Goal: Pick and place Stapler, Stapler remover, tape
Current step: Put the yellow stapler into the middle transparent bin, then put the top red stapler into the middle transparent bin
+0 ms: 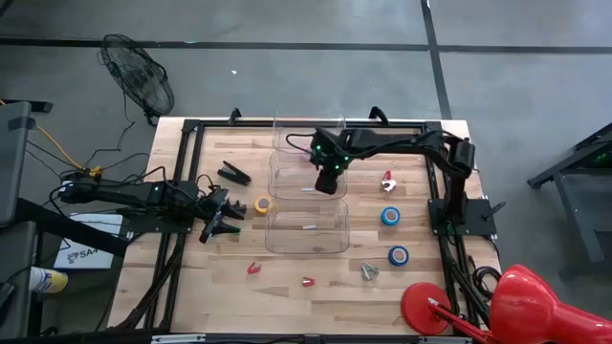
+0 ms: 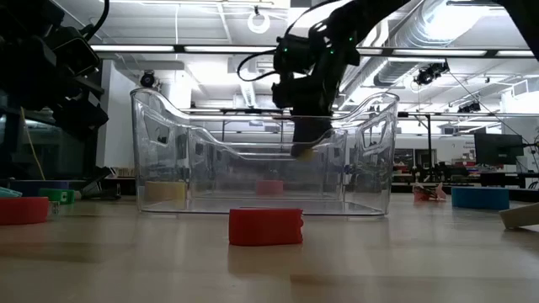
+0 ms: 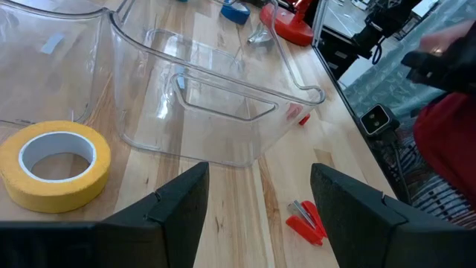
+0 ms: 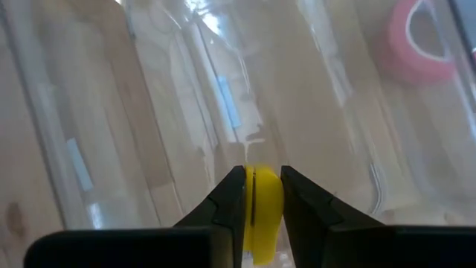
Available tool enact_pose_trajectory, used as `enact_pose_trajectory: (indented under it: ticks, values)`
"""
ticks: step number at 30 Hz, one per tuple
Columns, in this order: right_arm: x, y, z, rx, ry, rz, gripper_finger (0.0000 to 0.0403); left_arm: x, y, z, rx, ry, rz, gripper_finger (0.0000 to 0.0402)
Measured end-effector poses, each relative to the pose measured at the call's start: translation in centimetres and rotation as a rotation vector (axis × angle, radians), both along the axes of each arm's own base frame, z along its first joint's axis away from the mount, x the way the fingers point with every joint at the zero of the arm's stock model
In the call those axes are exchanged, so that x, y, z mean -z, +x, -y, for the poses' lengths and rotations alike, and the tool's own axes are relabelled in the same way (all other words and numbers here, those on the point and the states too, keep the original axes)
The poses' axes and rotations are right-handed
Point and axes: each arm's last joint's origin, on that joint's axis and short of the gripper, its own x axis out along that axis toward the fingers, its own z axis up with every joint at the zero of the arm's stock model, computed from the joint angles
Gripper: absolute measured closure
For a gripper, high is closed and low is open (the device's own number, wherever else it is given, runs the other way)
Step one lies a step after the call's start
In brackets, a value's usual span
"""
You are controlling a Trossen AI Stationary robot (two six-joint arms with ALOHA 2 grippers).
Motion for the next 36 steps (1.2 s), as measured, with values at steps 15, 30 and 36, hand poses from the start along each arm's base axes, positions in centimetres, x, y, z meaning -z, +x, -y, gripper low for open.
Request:
enact_pose_trajectory:
  ticks: [15, 30, 36]
  values:
    - [1.2, -0.2, -0.6, 0.117, -0.010, -0.121, 0.0293, 0.0, 0.0, 0.0, 0.000, 0.000, 0.000, 0.0170]
    - [0.2, -0.5, -0.7, 0.189, 0.016, -0.098, 0.0211, 0.0, 0.0, 0.0, 0.000, 0.000, 0.000, 0.0170]
    - [-3.5, -2.3, -0.5, 0.402, -0.066, -0.050, 0.0206, 0.0, 0.0, 0.0, 0.000, 0.000, 0.000, 0.0170]
